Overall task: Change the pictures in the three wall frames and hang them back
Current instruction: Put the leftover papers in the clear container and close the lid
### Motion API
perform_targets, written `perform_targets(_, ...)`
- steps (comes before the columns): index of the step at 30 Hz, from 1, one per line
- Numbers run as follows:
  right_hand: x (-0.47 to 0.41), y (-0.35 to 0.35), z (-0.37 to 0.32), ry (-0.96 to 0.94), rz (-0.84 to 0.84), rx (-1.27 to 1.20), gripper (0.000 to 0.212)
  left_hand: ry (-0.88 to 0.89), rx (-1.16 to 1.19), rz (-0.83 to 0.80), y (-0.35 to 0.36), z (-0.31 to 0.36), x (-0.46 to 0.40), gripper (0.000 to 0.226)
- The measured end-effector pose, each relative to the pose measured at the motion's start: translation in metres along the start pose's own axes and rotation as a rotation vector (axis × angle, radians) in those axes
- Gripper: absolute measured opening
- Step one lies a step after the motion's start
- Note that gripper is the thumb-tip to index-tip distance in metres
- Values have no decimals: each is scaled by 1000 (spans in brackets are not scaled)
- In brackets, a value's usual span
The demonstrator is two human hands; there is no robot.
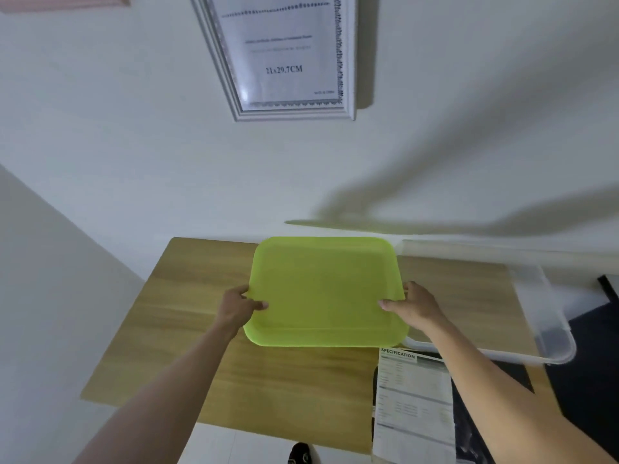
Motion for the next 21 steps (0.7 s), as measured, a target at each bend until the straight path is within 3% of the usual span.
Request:
perform_targets(3,-9,37,-8,2,-44,65,83,-44,2,10,-27,-18,-22,67)
perform_targets(9,-14,84,-26,10,-59,186,48,-72,-90,15,-43,-36,-59,72)
perform_targets(15,-14,114,-15,97,-78,214,91,-55,-278,83,-35,-57,-79,74)
perform_targets(21,-12,131,-12,90,-28,295,86,-54,-397,129,-27,-64,-79,60)
Point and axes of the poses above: each hand's wrist, its own x-axis away from the middle knuckle, its own y-axis out of the palm, z = x × y, the point moved 7 cm from there along -x, towards the middle knuckle, and after that the axes turned 8 degrees about -y, right-handed, at the moved point
